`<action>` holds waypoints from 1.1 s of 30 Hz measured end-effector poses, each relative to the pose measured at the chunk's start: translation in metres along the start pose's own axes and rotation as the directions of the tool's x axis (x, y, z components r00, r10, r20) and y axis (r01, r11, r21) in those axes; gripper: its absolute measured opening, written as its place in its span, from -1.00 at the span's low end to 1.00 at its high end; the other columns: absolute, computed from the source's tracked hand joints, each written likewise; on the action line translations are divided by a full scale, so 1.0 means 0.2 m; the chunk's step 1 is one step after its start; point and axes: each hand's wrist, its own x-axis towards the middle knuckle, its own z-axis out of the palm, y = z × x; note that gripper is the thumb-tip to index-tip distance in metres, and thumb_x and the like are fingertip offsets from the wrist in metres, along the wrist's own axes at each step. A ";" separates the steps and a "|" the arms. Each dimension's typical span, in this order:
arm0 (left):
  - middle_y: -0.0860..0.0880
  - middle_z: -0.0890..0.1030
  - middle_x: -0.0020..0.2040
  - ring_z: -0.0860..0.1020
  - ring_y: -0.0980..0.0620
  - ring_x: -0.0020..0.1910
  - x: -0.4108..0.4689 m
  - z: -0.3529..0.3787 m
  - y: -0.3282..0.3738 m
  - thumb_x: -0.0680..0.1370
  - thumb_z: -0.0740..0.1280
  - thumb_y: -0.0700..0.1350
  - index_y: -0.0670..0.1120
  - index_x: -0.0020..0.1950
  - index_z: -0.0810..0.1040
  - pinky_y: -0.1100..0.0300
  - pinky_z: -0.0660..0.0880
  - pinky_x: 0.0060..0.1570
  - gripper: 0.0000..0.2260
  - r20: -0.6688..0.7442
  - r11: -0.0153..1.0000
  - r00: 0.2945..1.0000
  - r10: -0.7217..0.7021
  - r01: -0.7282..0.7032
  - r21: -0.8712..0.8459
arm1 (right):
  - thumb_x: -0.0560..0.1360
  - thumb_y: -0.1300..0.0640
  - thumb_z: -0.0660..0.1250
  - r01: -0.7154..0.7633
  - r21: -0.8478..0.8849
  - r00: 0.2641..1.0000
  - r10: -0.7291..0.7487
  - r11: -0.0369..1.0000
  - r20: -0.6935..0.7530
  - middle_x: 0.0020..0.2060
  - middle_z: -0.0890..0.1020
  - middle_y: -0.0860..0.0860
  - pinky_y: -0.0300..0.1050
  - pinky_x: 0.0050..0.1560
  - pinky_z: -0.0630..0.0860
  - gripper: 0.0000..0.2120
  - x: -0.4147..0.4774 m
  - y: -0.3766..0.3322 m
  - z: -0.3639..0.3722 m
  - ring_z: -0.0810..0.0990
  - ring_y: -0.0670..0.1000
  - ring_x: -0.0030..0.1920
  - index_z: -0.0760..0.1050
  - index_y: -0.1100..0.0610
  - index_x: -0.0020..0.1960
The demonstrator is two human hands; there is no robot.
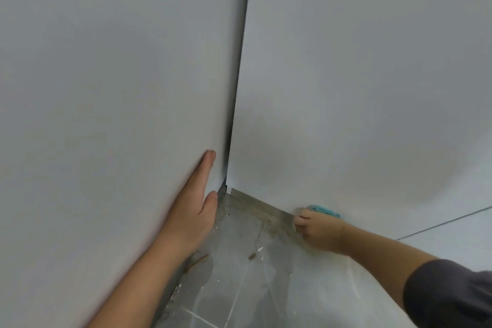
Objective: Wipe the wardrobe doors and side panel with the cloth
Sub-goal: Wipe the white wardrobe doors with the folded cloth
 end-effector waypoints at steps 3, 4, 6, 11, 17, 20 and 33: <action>0.21 0.12 0.55 0.07 0.34 0.49 0.00 0.00 -0.02 0.49 0.05 -0.15 0.27 0.44 0.00 0.08 0.08 0.53 -0.41 -0.011 1.000 1.000 0.002 -0.002 0.000 | -0.01 -0.05 0.59 0.041 -0.034 0.993 -0.037 0.999 0.116 -0.45 0.57 -0.20 -0.13 0.05 0.27 -0.76 -0.21 -0.03 0.09 0.57 -0.09 -0.23 0.54 -0.01 -0.57; 0.21 0.13 0.55 0.08 0.34 0.49 0.00 0.00 -0.02 0.49 0.05 -0.16 0.26 0.45 0.00 0.07 0.08 0.53 -0.41 -0.014 1.000 1.000 0.005 -0.005 0.000 | -0.02 -0.05 0.59 0.067 -0.038 0.986 -0.060 0.997 0.156 -0.44 0.58 -0.20 -0.13 0.05 0.32 -0.76 -0.27 -0.04 0.13 0.56 -0.08 -0.22 0.54 -0.01 -0.57; 0.20 0.13 0.55 0.08 0.33 0.49 0.00 0.01 -0.02 0.49 0.05 -0.16 0.23 0.47 0.00 0.07 0.09 0.53 -0.41 -0.016 1.000 1.000 0.011 -0.011 0.000 | -0.03 -0.05 0.59 0.127 -0.022 0.971 -0.119 0.992 0.207 -0.45 0.57 -0.19 -0.19 -0.03 0.44 -0.75 -0.36 -0.04 0.18 0.53 -0.06 -0.22 0.54 -0.01 -0.58; 0.19 0.14 0.55 0.09 0.32 0.50 0.00 0.01 -0.02 0.49 0.04 -0.15 0.14 0.52 0.03 0.06 0.10 0.53 -0.40 -0.032 1.000 0.999 0.020 -0.019 0.013 | 0.10 0.05 0.52 0.183 -0.106 0.983 -0.178 0.978 0.055 -0.44 0.55 -0.14 -0.10 -0.07 0.31 -0.81 -0.38 0.09 0.04 0.49 -0.02 -0.21 0.51 0.02 -0.55; 0.18 0.16 0.54 0.10 0.31 0.50 -0.01 0.02 0.00 0.49 0.04 -0.16 0.26 0.44 0.04 0.05 0.11 0.52 -0.43 -0.049 0.999 0.998 0.034 -0.034 0.009 | 0.34 0.20 0.44 -0.036 -0.159 0.945 -0.018 0.987 -0.326 -0.17 0.63 -0.04 -0.06 0.03 0.33 -0.95 0.03 0.33 -0.26 0.49 0.08 0.01 0.61 0.07 -0.24; 0.17 0.17 0.54 0.11 0.31 0.50 0.00 0.02 -0.01 0.48 0.04 -0.18 0.22 0.45 0.04 0.04 0.11 0.52 -0.42 -0.057 0.999 0.998 0.032 -0.032 -0.003 | 0.40 0.21 0.37 -0.125 -0.124 0.918 0.068 0.984 -0.391 -0.09 0.64 -0.06 -0.08 -0.02 0.33 -0.89 0.25 0.44 -0.44 0.48 0.07 0.00 0.63 0.04 -0.17; 0.14 0.12 0.56 0.07 0.28 0.51 0.00 0.01 -0.01 0.55 0.06 -0.25 0.08 0.54 0.04 0.05 0.09 0.53 -0.42 -0.041 0.996 0.999 0.033 -0.029 0.089 | 0.25 0.15 0.44 -0.053 -0.081 0.973 0.033 0.995 -0.227 -0.40 0.60 -0.08 -0.09 0.07 0.29 -0.85 -0.17 0.08 -0.07 0.43 0.07 -0.04 0.56 0.05 -0.48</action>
